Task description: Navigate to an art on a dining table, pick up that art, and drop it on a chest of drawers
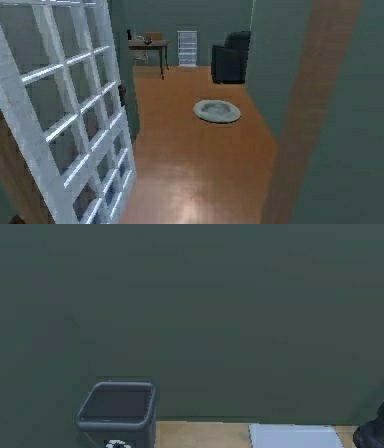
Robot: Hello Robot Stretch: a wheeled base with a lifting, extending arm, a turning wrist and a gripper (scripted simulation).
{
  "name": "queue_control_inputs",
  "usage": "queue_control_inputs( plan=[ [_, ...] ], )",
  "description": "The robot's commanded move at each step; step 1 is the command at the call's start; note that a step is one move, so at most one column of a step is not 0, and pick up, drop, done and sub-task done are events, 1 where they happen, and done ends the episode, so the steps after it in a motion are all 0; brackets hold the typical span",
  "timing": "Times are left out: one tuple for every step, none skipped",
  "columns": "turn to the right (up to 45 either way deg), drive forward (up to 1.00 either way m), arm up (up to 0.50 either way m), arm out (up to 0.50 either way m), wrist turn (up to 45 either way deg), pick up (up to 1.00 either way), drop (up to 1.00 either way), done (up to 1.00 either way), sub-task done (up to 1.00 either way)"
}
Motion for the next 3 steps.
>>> queue_control_inputs(
  plan=[
    [-12.0, 0.0, 0.0, 0.0, 0.0, 0.0, 0.0, 0.0, 0.0],
    [0.0, 0.2, 0.0, 0.0, 0.0, 0.0, 0.0, 0.0, 0.0],
    [6.0, 0.0, 0.0, 0.0, 0.0, 0.0, 0.0, 0.0, 0.0]
  ],
)
